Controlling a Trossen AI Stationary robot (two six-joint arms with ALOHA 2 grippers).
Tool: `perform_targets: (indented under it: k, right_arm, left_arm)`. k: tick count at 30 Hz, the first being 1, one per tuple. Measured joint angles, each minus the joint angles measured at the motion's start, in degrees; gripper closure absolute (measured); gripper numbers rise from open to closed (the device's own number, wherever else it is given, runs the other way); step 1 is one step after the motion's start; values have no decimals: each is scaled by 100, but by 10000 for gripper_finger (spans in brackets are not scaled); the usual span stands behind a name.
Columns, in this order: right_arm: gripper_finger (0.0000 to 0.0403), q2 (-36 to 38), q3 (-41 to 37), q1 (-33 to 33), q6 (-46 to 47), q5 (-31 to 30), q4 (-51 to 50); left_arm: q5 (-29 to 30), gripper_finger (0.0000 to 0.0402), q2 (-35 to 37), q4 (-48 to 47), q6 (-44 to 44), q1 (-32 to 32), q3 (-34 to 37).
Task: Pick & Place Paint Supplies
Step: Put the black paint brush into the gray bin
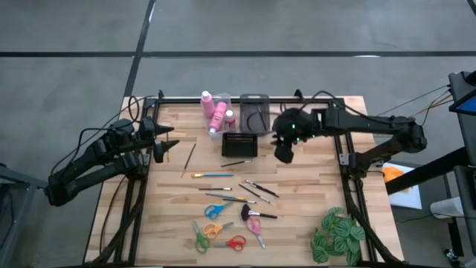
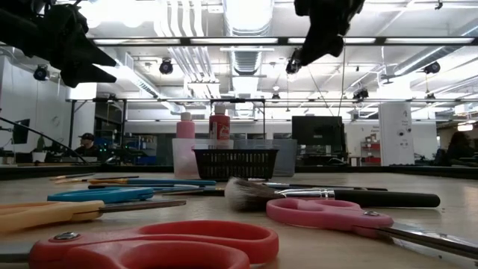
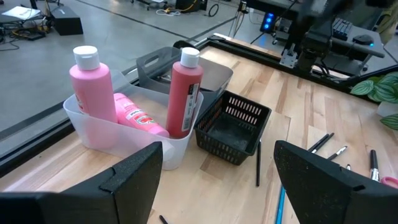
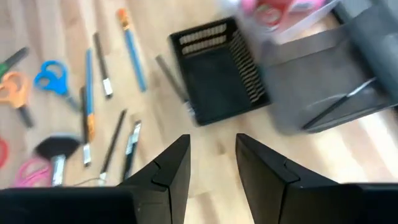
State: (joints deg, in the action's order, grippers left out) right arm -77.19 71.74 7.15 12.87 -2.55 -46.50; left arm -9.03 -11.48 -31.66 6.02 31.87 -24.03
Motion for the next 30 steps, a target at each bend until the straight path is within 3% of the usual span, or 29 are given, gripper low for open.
perform_targets:
  k: [10, 19, 30]
  right_arm:
    - [276, -219, -630, -1075, 571, -3, 156]
    - [276, -724, -1128, -1816, 2286, -254, 1202]
    - [276, -1994, -930, -2089, 2360, -967, 1294]
  left_arm:
    - [1, 91, 0, 1, 0, -1, 0]
    - [0, 91, -1, 2, 0, 1, 0]
    - [1, 91, -1, 2, 0, 1, 0]
